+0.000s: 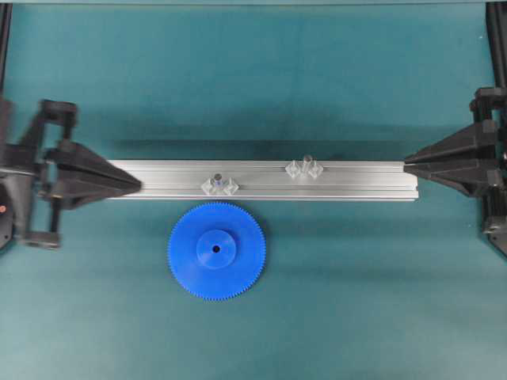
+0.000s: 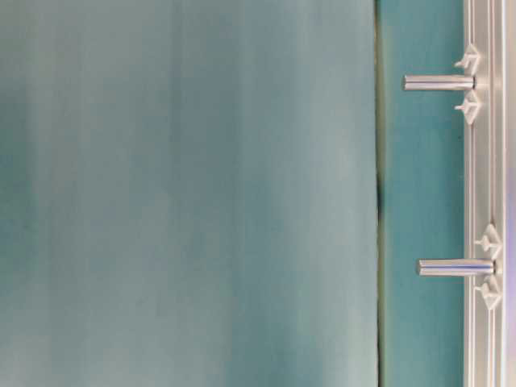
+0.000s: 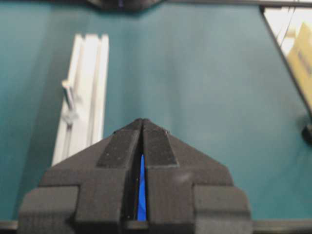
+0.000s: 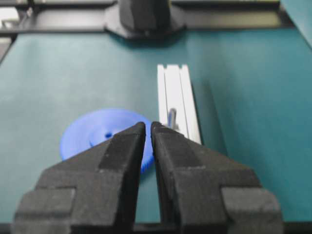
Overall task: Insert the large gear onto the shaft.
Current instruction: 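Move the left gripper over the large blue gear's hub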
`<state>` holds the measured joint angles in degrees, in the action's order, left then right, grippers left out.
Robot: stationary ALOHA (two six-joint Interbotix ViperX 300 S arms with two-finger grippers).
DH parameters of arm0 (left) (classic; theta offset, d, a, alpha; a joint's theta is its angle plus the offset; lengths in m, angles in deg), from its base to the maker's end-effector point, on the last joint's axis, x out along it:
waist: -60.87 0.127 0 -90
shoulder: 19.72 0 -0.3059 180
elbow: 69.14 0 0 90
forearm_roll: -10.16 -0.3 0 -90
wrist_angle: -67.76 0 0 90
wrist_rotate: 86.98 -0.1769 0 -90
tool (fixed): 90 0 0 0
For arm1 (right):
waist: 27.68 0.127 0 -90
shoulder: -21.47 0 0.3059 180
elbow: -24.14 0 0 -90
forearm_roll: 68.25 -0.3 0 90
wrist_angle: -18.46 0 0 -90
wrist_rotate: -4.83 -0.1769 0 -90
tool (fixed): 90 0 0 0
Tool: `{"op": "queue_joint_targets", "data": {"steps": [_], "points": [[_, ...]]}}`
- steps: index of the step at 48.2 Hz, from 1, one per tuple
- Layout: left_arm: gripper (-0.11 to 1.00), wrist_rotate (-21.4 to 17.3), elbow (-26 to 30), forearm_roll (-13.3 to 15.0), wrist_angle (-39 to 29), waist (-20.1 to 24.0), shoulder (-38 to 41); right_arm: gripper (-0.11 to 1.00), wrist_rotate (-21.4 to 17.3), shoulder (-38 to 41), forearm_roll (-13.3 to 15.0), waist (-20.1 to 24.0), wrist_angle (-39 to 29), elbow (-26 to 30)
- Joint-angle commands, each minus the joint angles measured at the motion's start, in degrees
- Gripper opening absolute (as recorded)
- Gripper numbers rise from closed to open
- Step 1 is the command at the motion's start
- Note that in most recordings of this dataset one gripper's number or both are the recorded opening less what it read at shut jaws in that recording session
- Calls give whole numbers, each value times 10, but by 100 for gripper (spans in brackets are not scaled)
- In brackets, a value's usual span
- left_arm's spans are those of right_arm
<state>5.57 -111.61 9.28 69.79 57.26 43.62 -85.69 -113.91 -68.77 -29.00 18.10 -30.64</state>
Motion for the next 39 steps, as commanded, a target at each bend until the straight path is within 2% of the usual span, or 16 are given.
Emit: {"op": "queue_joint_targets", "data": {"steps": [1,8,15,29,34,39], "points": [[-1,3,33,-2,-6,-5,40,21,1,1,-1,-8,-13,15],[-1,25,58,-1,-10,-9,98,25,1,0,-1,-16,-18,10],[-1,46,80,-1,-27,-11,133,33,1,-11,-2,-25,-26,1],[3,27,124,-2,-75,-33,180,67,1,-30,-2,-45,-76,1],[17,23,142,-2,-98,-43,204,71,2,-33,-2,-52,-78,1],[44,28,162,-2,-135,-53,233,71,3,-33,-1,-58,-77,-2]]}}
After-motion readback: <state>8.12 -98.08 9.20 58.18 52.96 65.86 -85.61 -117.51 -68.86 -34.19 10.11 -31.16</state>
